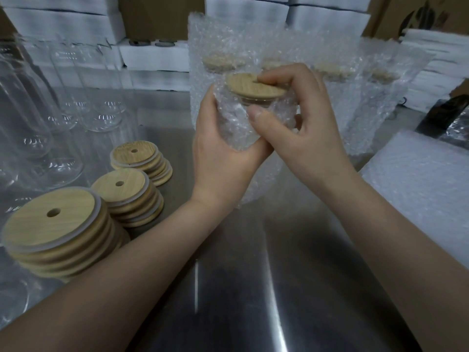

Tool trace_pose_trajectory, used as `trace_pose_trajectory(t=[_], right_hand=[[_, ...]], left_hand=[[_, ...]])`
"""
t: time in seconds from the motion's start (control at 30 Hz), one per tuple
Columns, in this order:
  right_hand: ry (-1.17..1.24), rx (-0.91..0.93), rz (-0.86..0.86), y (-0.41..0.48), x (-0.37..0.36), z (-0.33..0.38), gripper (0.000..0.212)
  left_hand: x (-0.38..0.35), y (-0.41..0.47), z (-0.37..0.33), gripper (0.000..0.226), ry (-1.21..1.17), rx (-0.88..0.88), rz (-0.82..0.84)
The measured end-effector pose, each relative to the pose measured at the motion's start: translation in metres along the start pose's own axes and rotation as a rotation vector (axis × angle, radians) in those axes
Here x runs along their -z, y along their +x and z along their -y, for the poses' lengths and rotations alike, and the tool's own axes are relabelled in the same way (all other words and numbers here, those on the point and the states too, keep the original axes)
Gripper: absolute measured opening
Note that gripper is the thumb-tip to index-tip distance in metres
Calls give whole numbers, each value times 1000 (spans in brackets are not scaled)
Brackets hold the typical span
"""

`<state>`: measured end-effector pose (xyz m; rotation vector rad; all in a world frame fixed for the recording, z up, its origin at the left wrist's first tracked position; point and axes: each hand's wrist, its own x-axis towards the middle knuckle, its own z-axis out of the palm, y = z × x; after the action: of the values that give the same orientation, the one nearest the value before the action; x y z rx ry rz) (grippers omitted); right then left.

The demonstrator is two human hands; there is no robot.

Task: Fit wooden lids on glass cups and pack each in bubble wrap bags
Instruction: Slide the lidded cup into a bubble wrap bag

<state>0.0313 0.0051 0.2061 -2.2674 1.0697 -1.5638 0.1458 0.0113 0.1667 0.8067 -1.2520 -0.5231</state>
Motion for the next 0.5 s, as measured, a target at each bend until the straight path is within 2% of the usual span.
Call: trace_pose_trajectory(t=[0.13,0.3,0.4,0.5], right_hand=[[89,-43,-40,3,2,-3,33],[499,-263,-218,9,8,-9,30],[697,-339,-367,12,14,-14,36],[816,-354,-431,15,21,-21,41]], left_hand=[[2,3,1,73,-47,16,33],[6,8,2,86,-120,91,167],[9,10,1,71,-189,120,236],[10,17,1,38,-208,121,223]])
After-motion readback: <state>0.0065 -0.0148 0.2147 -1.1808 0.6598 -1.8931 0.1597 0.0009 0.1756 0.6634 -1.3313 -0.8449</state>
